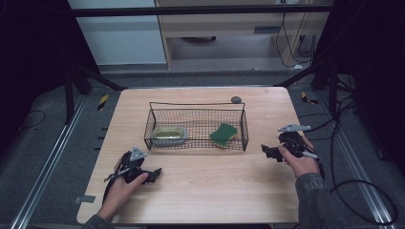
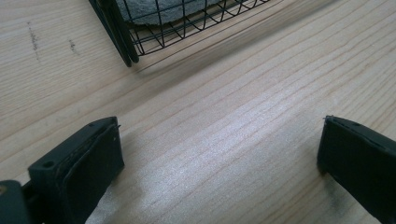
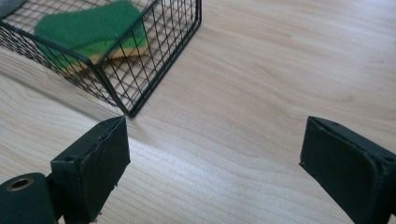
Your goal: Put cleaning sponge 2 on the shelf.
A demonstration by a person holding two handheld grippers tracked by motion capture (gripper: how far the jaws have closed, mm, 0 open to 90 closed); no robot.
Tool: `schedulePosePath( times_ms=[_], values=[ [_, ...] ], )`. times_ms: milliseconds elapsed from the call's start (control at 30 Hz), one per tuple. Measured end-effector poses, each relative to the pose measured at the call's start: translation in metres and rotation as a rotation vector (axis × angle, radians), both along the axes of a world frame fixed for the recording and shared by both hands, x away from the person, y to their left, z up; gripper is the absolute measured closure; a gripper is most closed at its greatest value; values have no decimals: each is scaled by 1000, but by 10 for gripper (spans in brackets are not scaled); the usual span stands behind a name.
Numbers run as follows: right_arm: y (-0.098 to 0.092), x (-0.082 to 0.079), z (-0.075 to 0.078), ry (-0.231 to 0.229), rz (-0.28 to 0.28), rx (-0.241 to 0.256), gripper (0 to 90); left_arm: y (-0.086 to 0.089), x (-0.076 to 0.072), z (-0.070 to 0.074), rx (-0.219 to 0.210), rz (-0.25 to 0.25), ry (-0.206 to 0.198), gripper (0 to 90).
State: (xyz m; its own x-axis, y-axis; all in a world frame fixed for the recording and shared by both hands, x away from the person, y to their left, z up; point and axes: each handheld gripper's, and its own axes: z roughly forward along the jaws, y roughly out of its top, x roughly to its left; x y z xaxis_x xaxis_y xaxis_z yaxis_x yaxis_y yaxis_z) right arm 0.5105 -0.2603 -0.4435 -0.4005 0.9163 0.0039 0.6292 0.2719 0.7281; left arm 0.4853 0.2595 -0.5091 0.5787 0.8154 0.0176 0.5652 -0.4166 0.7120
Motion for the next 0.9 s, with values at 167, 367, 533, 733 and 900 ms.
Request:
schedulePosePath(
  times_ms=[167,367,533,733,900],
  values=[
    [-2,0,-9,17,-5,2,87,0,0,0,0,0,0,0],
    [-4,0,-21,48,-10,2,91,0,0,0,0,0,0,0],
    [-3,2,-31,58,-11,-8,97,0,0,0,0,1,0,0],
    [-2,5,-41,59,-30,-8,112,0,0,0,0,1,0,0],
    [-1,11,-48,55,-46,9,105,0,0,0,0,1,0,0]
  ],
)
